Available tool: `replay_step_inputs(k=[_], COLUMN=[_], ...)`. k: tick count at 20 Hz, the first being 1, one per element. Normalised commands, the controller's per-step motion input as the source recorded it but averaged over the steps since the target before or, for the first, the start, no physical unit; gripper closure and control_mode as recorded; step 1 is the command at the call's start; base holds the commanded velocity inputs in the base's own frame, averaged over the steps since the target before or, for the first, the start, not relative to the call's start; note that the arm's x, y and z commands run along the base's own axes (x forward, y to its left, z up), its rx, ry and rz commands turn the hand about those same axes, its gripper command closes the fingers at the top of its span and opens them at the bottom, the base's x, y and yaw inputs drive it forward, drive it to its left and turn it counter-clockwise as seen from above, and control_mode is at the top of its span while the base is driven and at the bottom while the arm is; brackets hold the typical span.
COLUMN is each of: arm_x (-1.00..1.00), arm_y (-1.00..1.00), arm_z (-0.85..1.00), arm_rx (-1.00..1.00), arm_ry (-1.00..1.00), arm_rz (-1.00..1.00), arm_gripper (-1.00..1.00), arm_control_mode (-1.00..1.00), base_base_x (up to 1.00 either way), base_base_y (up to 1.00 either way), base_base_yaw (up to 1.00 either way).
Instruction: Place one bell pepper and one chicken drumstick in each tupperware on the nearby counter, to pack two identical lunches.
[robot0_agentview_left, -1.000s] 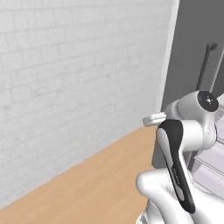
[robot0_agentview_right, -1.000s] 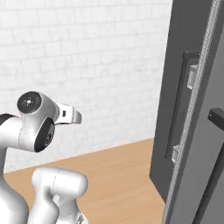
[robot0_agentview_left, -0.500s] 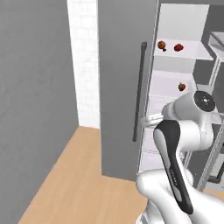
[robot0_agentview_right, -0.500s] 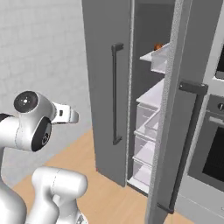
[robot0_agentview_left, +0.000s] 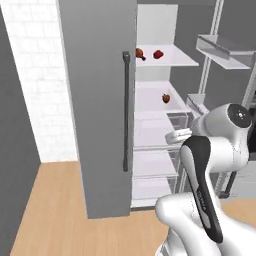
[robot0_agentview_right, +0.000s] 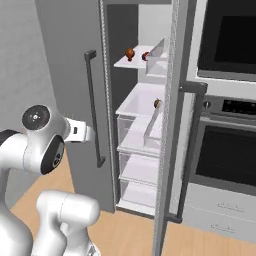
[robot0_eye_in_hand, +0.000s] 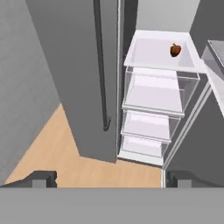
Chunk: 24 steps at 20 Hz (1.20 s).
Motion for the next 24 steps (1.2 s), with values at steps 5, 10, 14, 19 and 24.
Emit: replay_step_inputs(k=[5, 10, 14, 19, 24], arm_x=[0.0, 0.0, 0.0, 0.0, 0.0], arm_y=[0.0, 0.0, 0.0, 0.0, 0.0], arm_z=[0.0, 0.0, 0.0, 0.0, 0.0], arm_rx=[0.0, 0.0, 0.0, 0.0, 0.0], arm_ry=[0.0, 0.0, 0.0, 0.0, 0.0], arm_rz=[0.0, 0.0, 0.0, 0.0, 0.0], arm_gripper=[-1.0, -1.0, -1.0, -1.0, -1.0], arm_control_mode=[1.0, 1.0, 1.0, 1.0, 1.0], base_base_x=[0.29, 0.13, 0.95, 1.0, 0.36], base_base_y=[0.36, 0.34, 0.21, 0.46, 0.42], base_base_yaw=[-0.82, -0.24, -0.13, -0.18, -0.11])
